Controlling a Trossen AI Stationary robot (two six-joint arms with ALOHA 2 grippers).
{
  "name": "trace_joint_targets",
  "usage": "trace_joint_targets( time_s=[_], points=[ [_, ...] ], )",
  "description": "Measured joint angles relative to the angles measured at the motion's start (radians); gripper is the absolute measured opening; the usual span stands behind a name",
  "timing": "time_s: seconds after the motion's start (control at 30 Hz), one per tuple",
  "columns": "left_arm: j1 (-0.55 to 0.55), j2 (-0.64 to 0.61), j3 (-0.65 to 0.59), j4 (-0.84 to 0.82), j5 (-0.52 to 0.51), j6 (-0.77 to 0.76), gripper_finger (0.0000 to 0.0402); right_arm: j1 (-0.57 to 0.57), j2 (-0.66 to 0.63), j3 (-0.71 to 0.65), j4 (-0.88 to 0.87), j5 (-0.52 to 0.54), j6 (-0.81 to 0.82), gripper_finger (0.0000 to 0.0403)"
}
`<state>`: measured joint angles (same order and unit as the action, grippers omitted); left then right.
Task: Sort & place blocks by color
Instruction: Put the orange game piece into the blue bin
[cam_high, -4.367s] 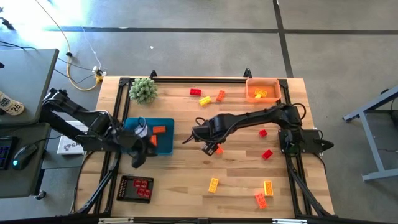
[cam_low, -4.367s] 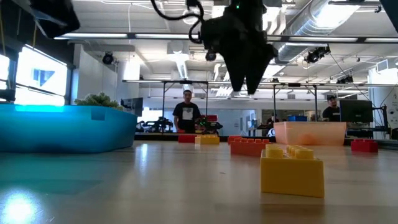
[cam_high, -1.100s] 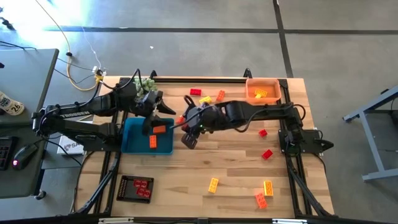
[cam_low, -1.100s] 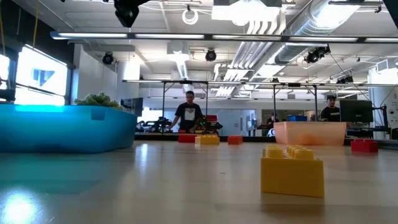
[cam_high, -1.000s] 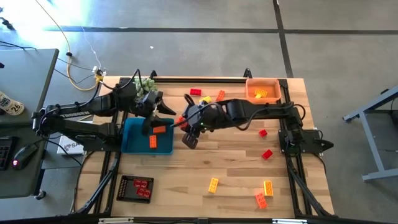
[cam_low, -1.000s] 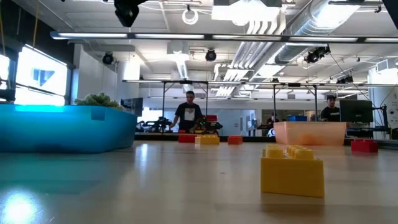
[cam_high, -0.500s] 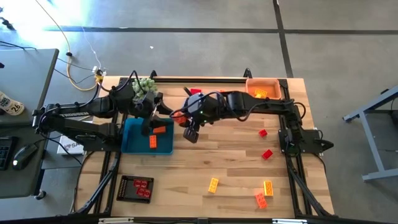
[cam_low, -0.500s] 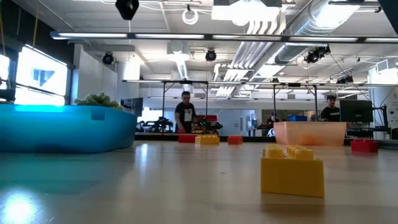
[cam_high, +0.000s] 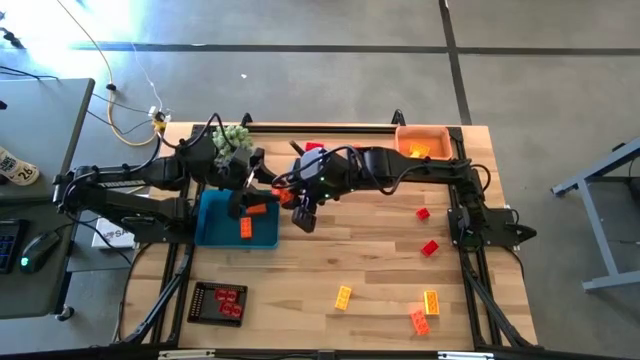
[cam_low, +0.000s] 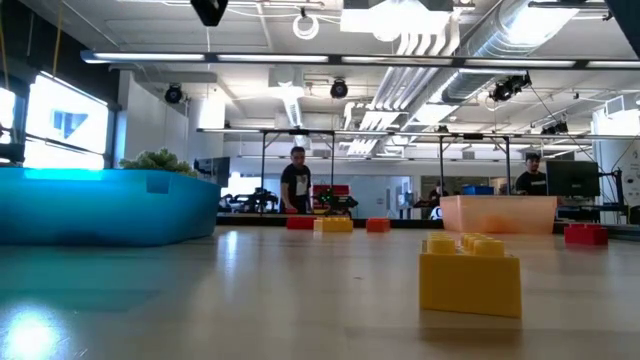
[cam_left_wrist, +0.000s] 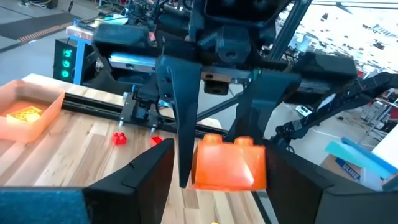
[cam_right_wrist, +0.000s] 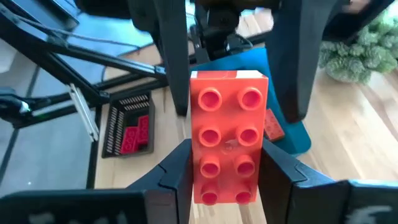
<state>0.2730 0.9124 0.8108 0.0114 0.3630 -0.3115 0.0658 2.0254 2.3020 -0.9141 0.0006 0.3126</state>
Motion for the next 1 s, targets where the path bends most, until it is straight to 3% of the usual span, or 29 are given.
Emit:
trace_joint_targets(
  time_s=[0.43, 0.73, 1.0],
  points=[
    [-0.021, 0.042, 0.001, -0.001, -0.009, 0.037, 0.0206, 0.0, 0.0, 0.0, -0.007, 0.022, 0.03, 0.0112],
    [-0.021, 0.042, 0.001, -0.003, -0.006, 0.122, 0.0121, 0.001, 0.0, 0.0, -0.02, 0.045, 0.075, 0.0112],
    [-0.02, 0.043, 0.001, -0.008, 0.004, 0.176, 0.0107, 0.003, 0.0, 0.0, -0.033, 0.07, 0.139, 0.0165]
  ],
)
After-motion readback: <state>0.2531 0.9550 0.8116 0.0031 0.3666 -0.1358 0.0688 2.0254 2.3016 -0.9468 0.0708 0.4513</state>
